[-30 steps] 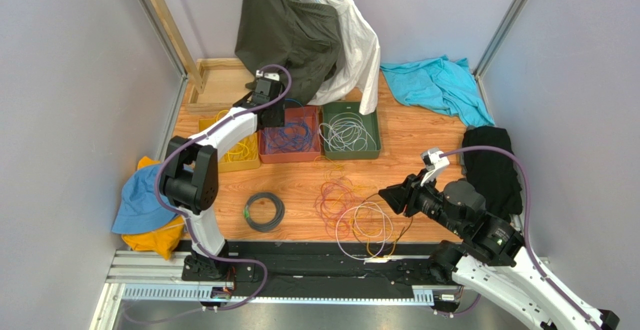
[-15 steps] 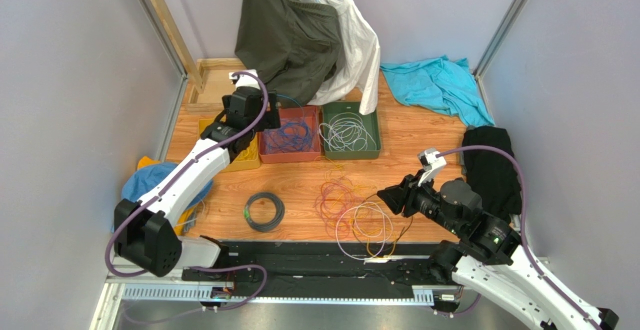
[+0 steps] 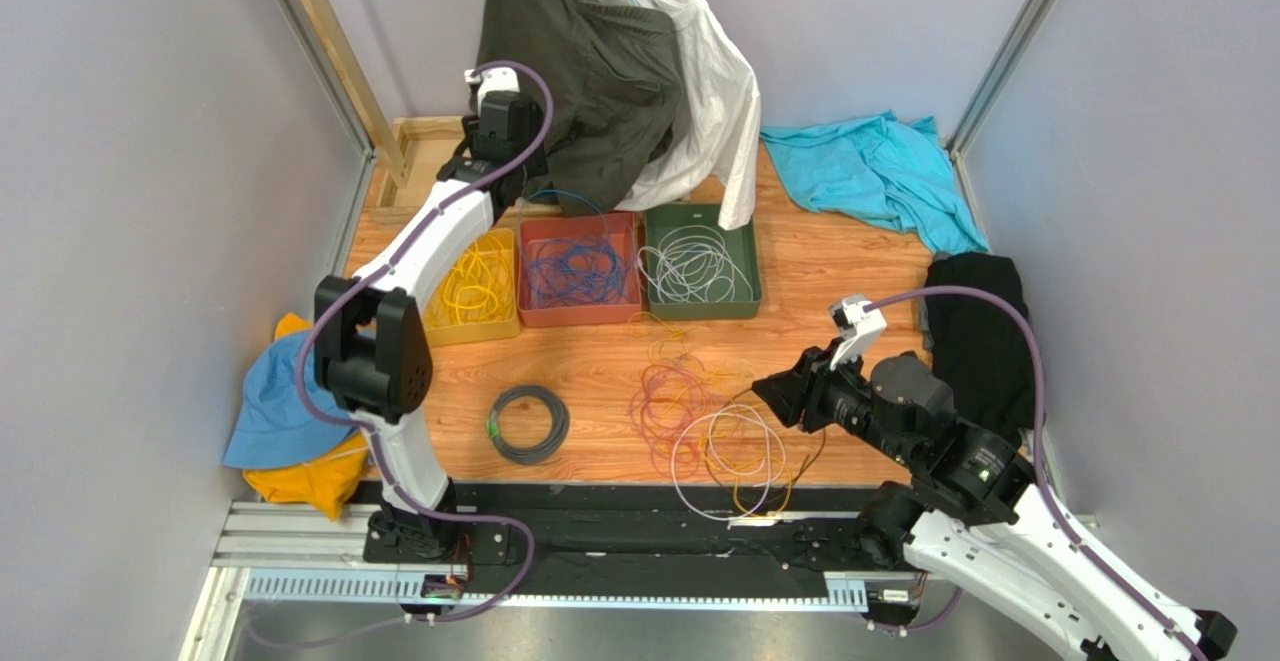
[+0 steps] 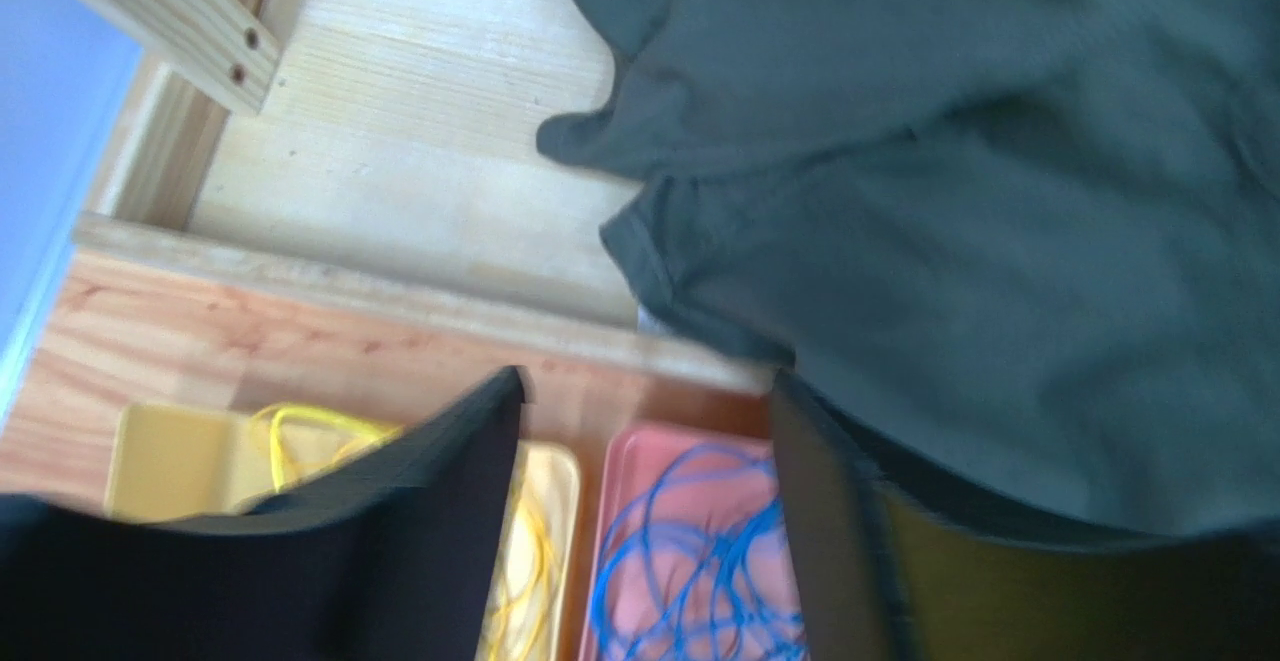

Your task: Untangle the cables

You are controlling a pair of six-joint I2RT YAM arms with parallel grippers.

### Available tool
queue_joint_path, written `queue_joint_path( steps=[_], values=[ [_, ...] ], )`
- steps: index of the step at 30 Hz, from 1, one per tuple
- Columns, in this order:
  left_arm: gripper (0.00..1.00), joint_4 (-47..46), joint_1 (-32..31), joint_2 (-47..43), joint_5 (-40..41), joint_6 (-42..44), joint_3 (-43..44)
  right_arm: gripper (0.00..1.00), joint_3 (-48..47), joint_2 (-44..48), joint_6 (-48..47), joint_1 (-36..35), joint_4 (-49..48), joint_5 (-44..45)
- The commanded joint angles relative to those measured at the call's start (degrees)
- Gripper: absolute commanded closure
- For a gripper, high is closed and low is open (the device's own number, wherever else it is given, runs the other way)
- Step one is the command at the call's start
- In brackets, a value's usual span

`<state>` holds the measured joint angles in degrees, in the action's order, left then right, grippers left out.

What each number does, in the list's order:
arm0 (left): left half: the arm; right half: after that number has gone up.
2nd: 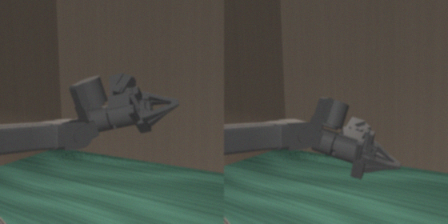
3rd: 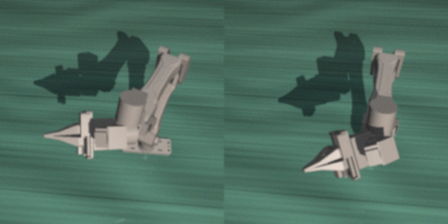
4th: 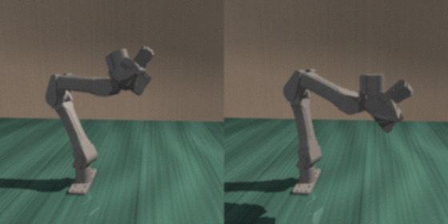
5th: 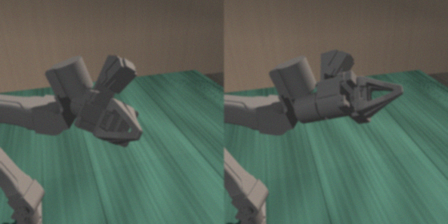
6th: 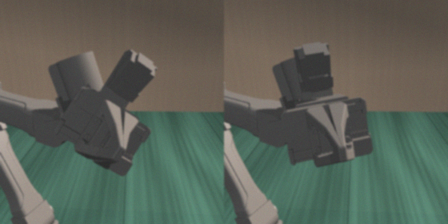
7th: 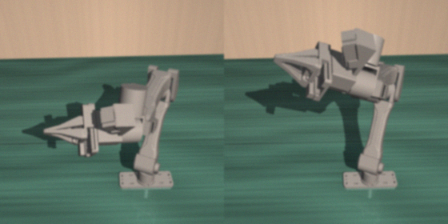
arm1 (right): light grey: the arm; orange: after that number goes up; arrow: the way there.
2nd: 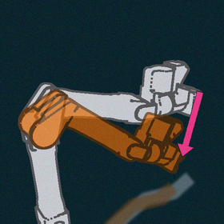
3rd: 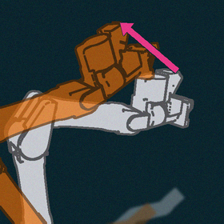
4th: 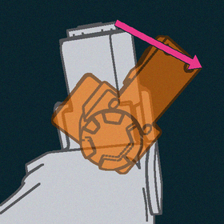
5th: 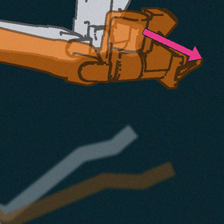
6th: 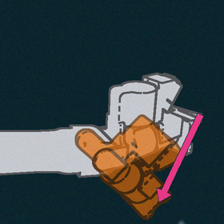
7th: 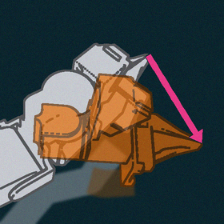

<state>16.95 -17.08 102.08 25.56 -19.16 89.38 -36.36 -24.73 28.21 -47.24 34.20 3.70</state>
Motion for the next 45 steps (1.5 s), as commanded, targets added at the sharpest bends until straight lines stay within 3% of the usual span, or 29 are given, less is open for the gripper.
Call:
queue_joint_path(
  steps=[1, 3, 4, 5, 9, 15, 19, 22, 27, 32, 33, 34, 39, 43, 45],
  values=[
    [0.52, 2.1, 2.6, 7.6, -4.2, 2.1, 10.0, 0.65, -0.9, -1.6, -0.5, -0.3, -1.7, 1.7],
    [0.7, 3.0, 2.7, 10.8, -5.1, 2.7, 11.8, 0.65, -0.9, -2.3, -0.6, -0.3, -1.7, 1.9],
    [0.96, 4.2, 2.7, 11.3, -5.4, 2.4, 12.3, 0.65, -0.8, -2.6, -0.7, -0.3, -1.7, 1.9],
    [1.0, 4.6, 2.7, 11.5, -6.2, 1.7, 12.0, 0.65, -0.6, -2.9, -0.6, -0.3, -1.8, 2.1],
    [1.0, -1.3, 2.4, 6.6, -10.5, -1.1, 2.9, 0.65, 0.1, -2.3, -0.3, -0.3, -2.4, 1.8],
    [1.0, 0.5, 1.4, 3.5, -13.8, -1.4, -2.4, 0.66, 0.8, 0.1, 0.7, -0.3, -2.4, 1.0],
    [1.0, -3.8, -1.4, -1.4, -14.8, -3.6, -12.8, 0.66, 1.6, 1.7, 1.3, -0.3, -2.5, 0.9],
    [1.0, -5.6, -4.1, -2.9, -13.4, -4.2, -18.0, 0.66, 1.8, 2.8, 1.9, -0.4, -2.6, 0.1],
    [1.0, -2.6, -6.1, 1.1, -10.0, -4.1, -17.5, 0.66, 1.6, 4.4, 2.2, -0.4, -1.8, -0.2],
    [1.0, -1.5, -6.1, -4.3, -2.3, -3.3, -17.7, 0.67, 1.8, 4.7, 2.3, -0.4, -1.5, -0.2],
    [0.95, -0.2, -6.1, -5.4, -0.9, -3.1, -17.5, 0.67, 2.0, 4.7, 2.2, -0.4, -1.7, -0.1],
    [0.73, 0.4, -5.9, -6.4, 1.7, -3.0, -17.6, 0.67, 2.1, 4.6, 2.2, -0.4, -2.1, -0.4],
    [0.06, 2.8, -3.6, -14.4, 4.4, -4.7, -19.8, 0.67, 2.0, 4.1, 1.9, -0.3, -2.5, -0.7],
    [0.03, 2.4, -3.9, -22.7, -0.1, -6.7, -22.5, 0.67, 2.3, 4.6, 1.9, -0.3, -2.5, -0.2],
    [0.02, 0.7, -7.0, -28.3, -0.9, -8.1, -25.9, 0.67, 2.5, 4.6, 1.9, -0.3, -2.6, -0.1]
  ],
)
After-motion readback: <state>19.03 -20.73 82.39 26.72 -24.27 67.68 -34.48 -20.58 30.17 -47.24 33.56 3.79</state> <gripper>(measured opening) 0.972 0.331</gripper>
